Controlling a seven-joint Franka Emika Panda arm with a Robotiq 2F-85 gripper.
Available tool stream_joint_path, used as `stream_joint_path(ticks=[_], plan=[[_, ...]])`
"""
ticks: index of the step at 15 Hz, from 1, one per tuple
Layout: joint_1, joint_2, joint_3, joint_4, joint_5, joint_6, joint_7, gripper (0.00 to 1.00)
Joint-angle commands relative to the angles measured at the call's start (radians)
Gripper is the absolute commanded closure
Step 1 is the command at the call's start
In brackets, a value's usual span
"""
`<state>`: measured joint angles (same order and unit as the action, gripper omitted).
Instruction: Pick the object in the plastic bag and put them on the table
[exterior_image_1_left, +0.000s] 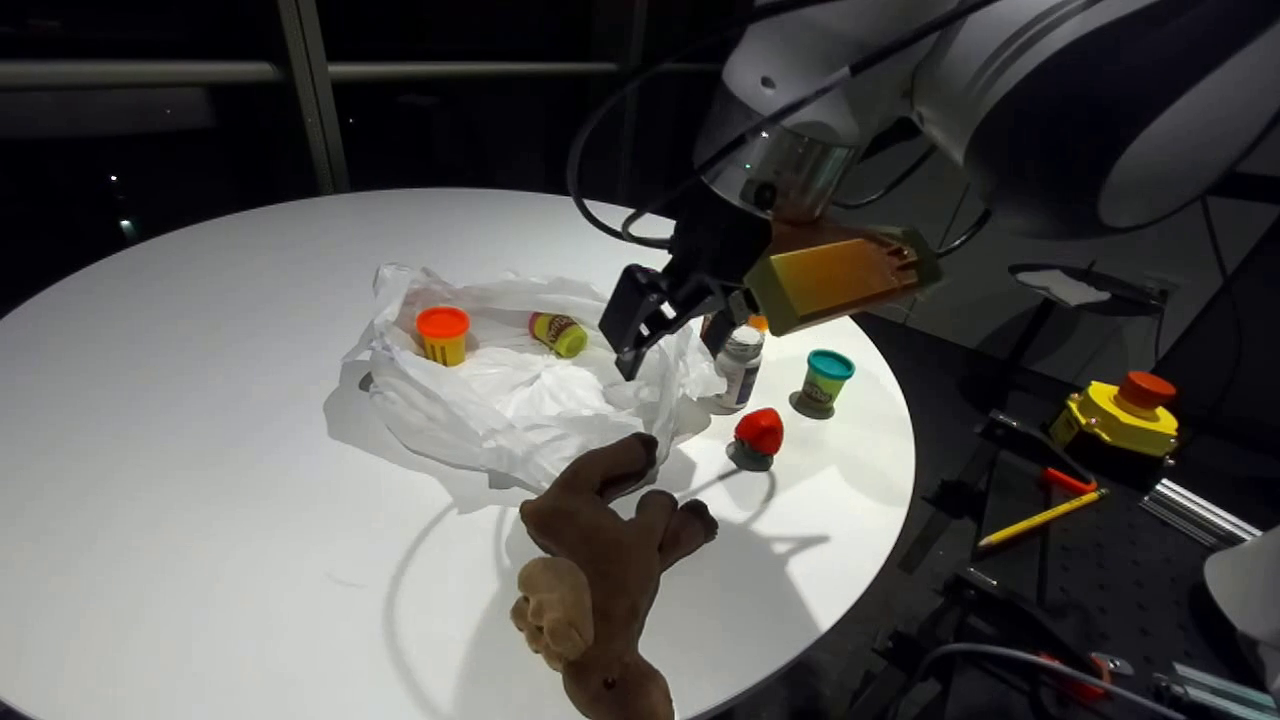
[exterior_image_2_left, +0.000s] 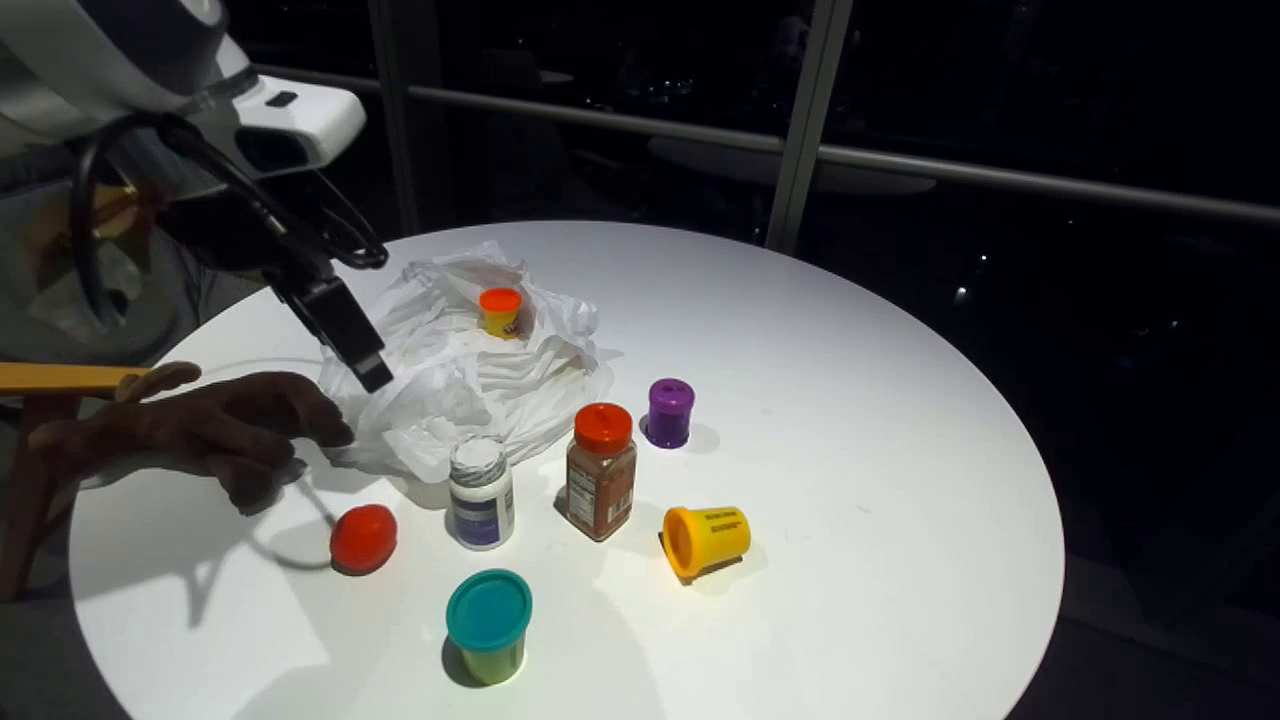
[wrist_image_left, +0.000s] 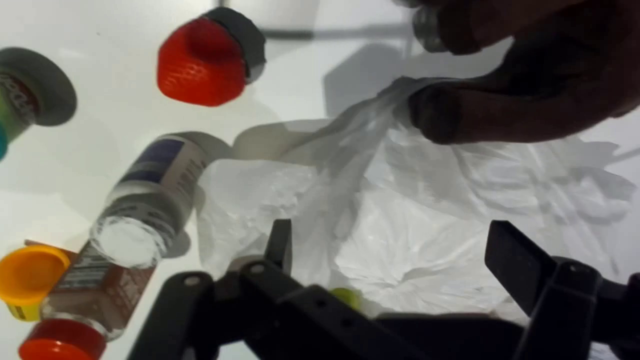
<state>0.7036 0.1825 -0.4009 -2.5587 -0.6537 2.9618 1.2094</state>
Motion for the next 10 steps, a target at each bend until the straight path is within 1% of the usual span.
stream_joint_path(ticks=[1, 3, 5, 8, 10], plan=[[0.055, 0.005, 0.021, 0.098, -0.039, -0.030, -0.004, 0.00], [0.049, 0.044, 0.054, 0.162, 0.012, -0.030, -0.066, 0.00], [0.019, 0.088, 0.087, 0.227, 0.068, -0.029, -0.130, 0.00], [-0.055, 0.155, 0.162, 0.307, 0.207, -0.024, -0.260, 0.00], [-0.099, 0.199, 0.200, 0.366, 0.267, -0.045, -0.321, 0.00]])
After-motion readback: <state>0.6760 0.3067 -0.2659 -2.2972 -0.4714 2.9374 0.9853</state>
